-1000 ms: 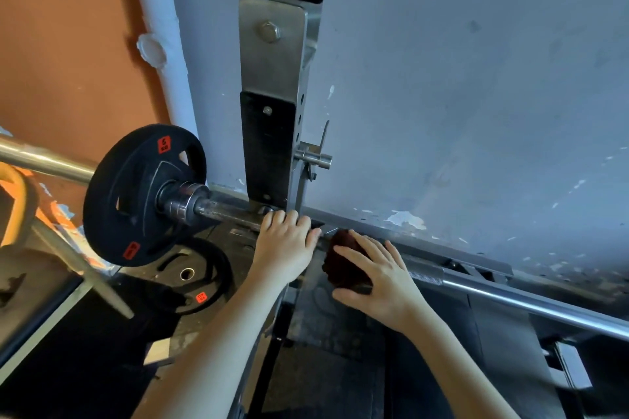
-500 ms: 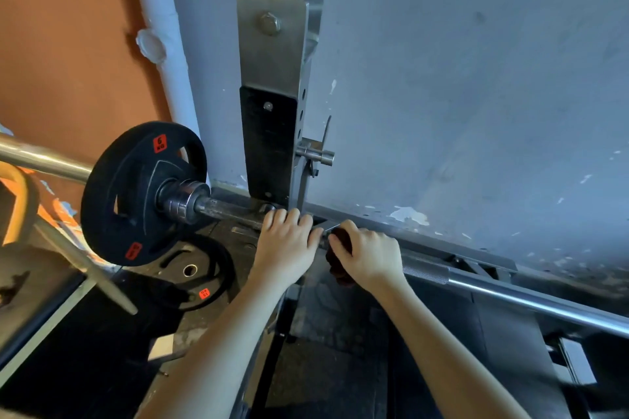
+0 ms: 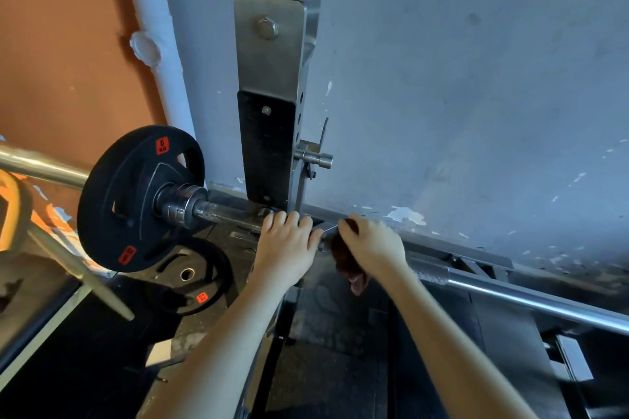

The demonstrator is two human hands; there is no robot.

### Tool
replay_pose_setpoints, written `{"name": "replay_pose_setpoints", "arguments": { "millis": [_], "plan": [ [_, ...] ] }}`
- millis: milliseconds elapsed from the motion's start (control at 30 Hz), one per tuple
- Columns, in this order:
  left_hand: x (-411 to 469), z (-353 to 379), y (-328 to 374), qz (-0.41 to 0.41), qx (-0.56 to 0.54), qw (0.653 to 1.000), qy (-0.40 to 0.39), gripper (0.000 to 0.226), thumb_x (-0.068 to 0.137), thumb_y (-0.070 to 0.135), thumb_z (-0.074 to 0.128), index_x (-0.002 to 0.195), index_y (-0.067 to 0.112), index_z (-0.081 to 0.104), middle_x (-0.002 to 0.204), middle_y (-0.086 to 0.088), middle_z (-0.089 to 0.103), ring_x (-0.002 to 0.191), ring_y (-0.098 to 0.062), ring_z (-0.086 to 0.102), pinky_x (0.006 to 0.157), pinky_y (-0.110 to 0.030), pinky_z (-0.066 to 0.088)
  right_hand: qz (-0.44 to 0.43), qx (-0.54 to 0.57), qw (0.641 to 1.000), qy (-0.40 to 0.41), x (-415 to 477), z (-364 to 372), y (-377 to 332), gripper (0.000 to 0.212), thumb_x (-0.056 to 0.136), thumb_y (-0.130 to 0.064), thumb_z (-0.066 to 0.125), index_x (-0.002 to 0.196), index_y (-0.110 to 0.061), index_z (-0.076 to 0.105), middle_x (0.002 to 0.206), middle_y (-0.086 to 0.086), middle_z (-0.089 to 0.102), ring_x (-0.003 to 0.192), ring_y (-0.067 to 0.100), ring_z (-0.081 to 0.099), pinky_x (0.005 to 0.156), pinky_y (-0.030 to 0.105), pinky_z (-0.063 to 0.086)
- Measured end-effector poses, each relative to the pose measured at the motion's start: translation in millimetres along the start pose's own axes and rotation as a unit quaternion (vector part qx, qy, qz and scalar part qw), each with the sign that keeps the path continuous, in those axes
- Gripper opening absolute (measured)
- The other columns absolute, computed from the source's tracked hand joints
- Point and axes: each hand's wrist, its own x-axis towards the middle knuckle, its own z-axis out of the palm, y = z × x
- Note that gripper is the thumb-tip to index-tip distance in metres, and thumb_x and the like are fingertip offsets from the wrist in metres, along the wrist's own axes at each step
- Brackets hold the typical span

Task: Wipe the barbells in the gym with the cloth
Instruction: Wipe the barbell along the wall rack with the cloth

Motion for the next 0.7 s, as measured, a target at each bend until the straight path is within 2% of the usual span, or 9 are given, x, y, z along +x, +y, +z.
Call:
{"name": "replay_pose_setpoints", "arguments": {
  "millis": [67,133,200,267,367,433,500,600,700],
  "plan": [
    [4,-2,-1,-0.003,-0.005,1.000,-0.021,0.051,0.096,0.042,0.027,0.082,0.014,0.067,0.077,-0.004,0.064,0.077,-0.028,0.059,0.082,-0.043,0.047,-0.078,-0.135,0.975,0.156,-36,31,9,0.030,0.095,-0.039,0.049,0.090,-0.015,0.066,0.073,0.002,0.065,0.064,0.025,0.061,0.062,0.033,0.045],
    [6,-4,-1,-0.003,-0.006,0.999,-0.047,0.055,0.096,0.044,0.023,0.085,0.014,0.068,0.080,-0.004,0.066,0.080,-0.028,0.060,0.084,-0.043,0.046,-0.106,-0.155,0.958,0.217,-42,45,13,0.033,0.095,-0.037,0.048,0.087,-0.012,0.067,0.070,0.003,0.063,0.062,0.025,0.059,0.065,0.036,0.047],
    [6,-4,-1,0.002,-0.007,0.998,-0.055,0.060,0.097,0.045,0.018,0.091,0.015,0.069,0.085,-0.004,0.067,0.085,-0.027,0.060,0.088,-0.042,0.045,-0.087,-0.133,0.963,0.218,-27,36,9,0.035,0.095,-0.035,0.047,0.076,-0.011,0.066,0.057,0.003,0.060,0.050,0.025,0.058,0.055,0.030,0.044],
    [8,-6,-1,0.003,-0.001,0.998,-0.059,0.065,0.097,0.046,0.012,0.098,0.016,0.069,0.091,-0.004,0.068,0.091,-0.026,0.060,0.093,-0.042,0.042,-0.028,-0.121,0.984,0.124,-10,14,-3,0.035,0.098,-0.035,0.045,0.078,-0.013,0.064,0.060,0.003,0.060,0.056,0.027,0.059,0.053,0.029,0.038],
    [11,-7,0,0.004,-0.004,0.996,-0.085,0.069,0.096,0.047,0.005,0.108,0.018,0.066,0.101,-0.003,0.067,0.101,-0.026,0.058,0.099,-0.040,0.036,0.070,0.020,0.990,-0.123,25,-10,0,0.040,0.101,-0.040,0.036,0.099,-0.013,0.065,0.093,0.010,0.064,0.091,0.031,0.062,0.073,0.034,0.045],
    [13,-6,1,0.004,-0.004,0.997,-0.077,0.071,0.096,0.047,0.003,0.107,0.019,0.068,0.100,-0.003,0.068,0.099,-0.026,0.058,0.097,-0.040,0.037,0.093,0.080,0.978,-0.168,32,-14,0,0.041,0.100,-0.042,0.038,0.103,-0.012,0.065,0.101,0.012,0.066,0.098,0.032,0.063,0.080,0.036,0.047],
    [16,-5,1,0.002,-0.008,0.998,-0.061,0.067,0.095,0.045,0.010,0.096,0.017,0.071,0.090,-0.003,0.068,0.089,-0.026,0.060,0.088,-0.040,0.043,0.049,-0.005,0.999,-0.020,10,-5,1,0.037,0.099,-0.044,0.040,0.100,-0.017,0.064,0.093,0.007,0.068,0.089,0.030,0.064,0.074,0.034,0.044],
    [19,0,2,0.009,0.024,1.000,-0.010,0.052,0.095,0.039,0.028,0.077,0.018,0.072,0.073,0.001,0.066,0.074,-0.023,0.060,0.071,-0.037,0.049,-0.062,-0.117,0.976,0.170,-41,25,6,0.036,0.094,-0.044,0.043,0.095,-0.016,0.066,0.081,0.002,0.068,0.075,0.028,0.064,0.074,0.037,0.047],
    [22,9,4,0.057,0.033,0.997,0.031,0.049,0.096,0.033,0.032,0.074,0.016,0.072,0.072,0.002,0.066,0.075,-0.021,0.061,0.069,-0.035,0.048,-0.038,-0.091,0.980,0.174,-27,25,6,0.037,0.094,-0.043,0.042,0.086,-0.015,0.067,0.068,0.001,0.067,0.063,0.026,0.063,0.066,0.034,0.046]
  ]
}}
